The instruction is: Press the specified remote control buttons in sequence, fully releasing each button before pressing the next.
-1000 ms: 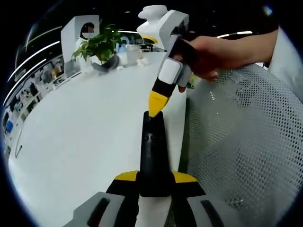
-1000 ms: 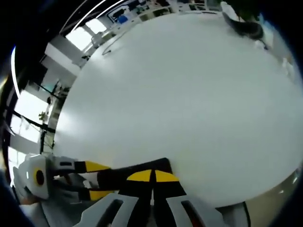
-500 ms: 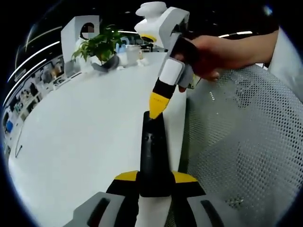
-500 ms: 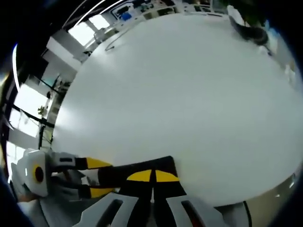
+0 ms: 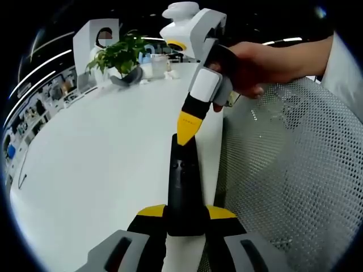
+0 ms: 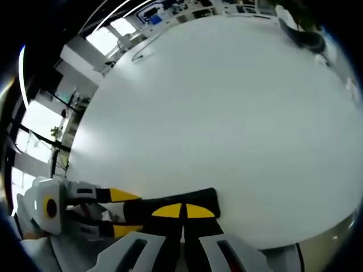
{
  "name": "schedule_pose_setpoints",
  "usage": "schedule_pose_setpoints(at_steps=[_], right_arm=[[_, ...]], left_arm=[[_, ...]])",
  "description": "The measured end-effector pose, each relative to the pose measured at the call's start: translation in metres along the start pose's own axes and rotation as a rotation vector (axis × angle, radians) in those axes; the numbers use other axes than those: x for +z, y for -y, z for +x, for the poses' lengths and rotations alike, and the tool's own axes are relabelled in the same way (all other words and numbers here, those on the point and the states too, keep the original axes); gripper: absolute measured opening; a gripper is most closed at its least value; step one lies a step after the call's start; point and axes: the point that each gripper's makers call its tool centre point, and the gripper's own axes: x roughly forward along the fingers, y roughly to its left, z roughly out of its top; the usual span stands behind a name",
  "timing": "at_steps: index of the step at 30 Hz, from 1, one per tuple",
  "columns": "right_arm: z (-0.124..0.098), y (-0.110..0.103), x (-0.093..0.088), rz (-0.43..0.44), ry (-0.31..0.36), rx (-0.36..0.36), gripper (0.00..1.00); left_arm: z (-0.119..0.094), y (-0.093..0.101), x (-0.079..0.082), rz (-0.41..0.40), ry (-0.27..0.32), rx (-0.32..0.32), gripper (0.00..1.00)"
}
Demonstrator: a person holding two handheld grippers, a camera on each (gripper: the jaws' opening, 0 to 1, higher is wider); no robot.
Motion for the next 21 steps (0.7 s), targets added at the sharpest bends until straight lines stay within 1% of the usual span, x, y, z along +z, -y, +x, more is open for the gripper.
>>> schedule_pose_setpoints(at_steps=[2, 8, 12, 17, 21], right_arm=[[0.0026, 0.0025, -0.0023, -0.005, -0.013, -0.011, 0.00], [0.0016, 0.0023, -0.0011, -0.016, -0.004, -0.016, 0.00], [0.0018, 0.0028, -0.0010, -0.012, 0.001, -0.008, 0.00], [0.0026, 0.0017, -0.0013, -0.065, 0.010, -0.018, 0.00], [0.0020, 0.0026, -0.0010, -0.063, 0.010, -0.021, 0.00]], left_arm=[[-0.0002, 0.0001, 0.0000, 0.000, 0.000, 0.000, 0.25], [-0.0001, 0.0001, 0.0000, -0.001, 0.001, 0.000, 0.25], [0.0001, 0.0001, -0.0001, 0.000, 0.000, 0.000, 0.25], [0.0002, -0.0001, 0.0002, 0.000, 0.001, -0.001, 0.25], [0.0004, -0.0001, 0.0004, 0.001, 0.001, -0.003, 0.25]])
